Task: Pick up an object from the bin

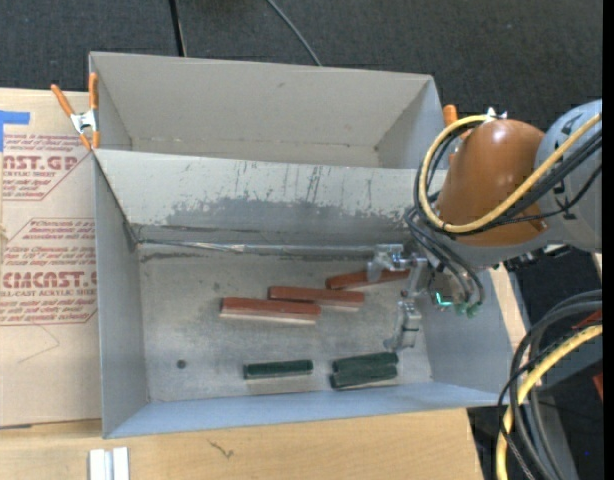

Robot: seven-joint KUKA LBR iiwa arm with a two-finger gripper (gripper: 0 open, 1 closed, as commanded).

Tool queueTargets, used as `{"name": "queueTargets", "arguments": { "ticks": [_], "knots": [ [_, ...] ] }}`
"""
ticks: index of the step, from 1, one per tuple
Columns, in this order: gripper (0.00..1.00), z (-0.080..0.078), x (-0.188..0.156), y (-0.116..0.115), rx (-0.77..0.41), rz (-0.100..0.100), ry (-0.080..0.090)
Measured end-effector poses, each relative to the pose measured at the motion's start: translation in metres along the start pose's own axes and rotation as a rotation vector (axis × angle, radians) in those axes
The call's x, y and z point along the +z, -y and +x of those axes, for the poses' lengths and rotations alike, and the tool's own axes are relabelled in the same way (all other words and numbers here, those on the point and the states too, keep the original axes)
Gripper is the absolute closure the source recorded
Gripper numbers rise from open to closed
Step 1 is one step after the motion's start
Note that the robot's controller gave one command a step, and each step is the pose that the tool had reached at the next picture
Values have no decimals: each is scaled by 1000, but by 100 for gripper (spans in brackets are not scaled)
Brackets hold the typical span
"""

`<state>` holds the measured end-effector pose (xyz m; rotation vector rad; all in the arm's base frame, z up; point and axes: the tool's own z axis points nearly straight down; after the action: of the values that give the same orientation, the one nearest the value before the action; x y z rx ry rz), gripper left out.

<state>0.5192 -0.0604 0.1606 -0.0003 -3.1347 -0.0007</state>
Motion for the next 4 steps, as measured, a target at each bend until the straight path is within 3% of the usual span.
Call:
{"name": "queueTargets", "arguments": {
  "ticks": [1,2,3,4],
  "knots": [
    [0,-2,-4,0,-1,1,8],
    [0,20,48,-4,-79,1,12],
    [100,36,89,-38,22,-2,1],
    [100,36,89,-38,22,-2,2]
  ]
}}
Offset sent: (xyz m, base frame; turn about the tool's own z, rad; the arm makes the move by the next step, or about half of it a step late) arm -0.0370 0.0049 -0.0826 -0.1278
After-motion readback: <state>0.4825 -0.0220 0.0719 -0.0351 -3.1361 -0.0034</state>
